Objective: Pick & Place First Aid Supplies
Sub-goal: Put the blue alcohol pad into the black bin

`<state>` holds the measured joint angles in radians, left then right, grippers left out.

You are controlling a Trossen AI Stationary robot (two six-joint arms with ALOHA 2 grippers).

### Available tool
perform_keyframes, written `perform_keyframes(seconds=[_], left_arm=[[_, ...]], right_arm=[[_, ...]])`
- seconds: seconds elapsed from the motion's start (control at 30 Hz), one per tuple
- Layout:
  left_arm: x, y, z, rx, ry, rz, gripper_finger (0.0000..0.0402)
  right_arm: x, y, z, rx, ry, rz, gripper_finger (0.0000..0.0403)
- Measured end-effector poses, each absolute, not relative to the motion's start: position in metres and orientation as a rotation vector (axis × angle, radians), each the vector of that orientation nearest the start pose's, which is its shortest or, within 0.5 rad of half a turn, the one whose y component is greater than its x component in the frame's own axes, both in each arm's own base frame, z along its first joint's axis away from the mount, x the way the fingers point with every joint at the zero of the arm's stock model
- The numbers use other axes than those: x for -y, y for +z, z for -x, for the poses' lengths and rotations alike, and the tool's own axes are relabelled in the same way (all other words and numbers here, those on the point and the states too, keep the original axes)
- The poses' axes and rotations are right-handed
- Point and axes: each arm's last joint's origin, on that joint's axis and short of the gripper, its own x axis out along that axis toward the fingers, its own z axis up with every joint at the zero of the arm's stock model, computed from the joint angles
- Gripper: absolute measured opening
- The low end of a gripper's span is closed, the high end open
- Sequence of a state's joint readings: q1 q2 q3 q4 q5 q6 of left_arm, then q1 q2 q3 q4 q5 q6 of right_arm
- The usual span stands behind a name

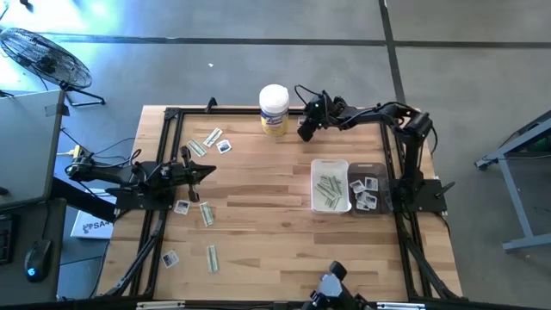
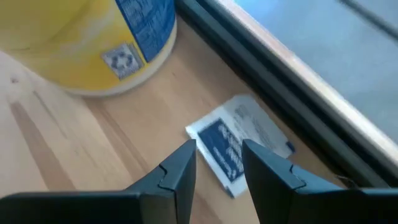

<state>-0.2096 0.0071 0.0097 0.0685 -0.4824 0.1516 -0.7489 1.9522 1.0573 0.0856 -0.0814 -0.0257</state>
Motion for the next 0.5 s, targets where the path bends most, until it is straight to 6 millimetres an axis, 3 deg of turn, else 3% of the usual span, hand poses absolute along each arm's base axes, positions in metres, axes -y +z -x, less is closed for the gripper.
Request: perform_keyframes(seconds=[0.5], left_arm=[[0.0064,0.1726,-0.0948,0.046,0.277,-0.127,0.0001]], right_arm=[[0.261,0.1189,-0.2788,-0.829,-0.58,-0.283,0.0123]])
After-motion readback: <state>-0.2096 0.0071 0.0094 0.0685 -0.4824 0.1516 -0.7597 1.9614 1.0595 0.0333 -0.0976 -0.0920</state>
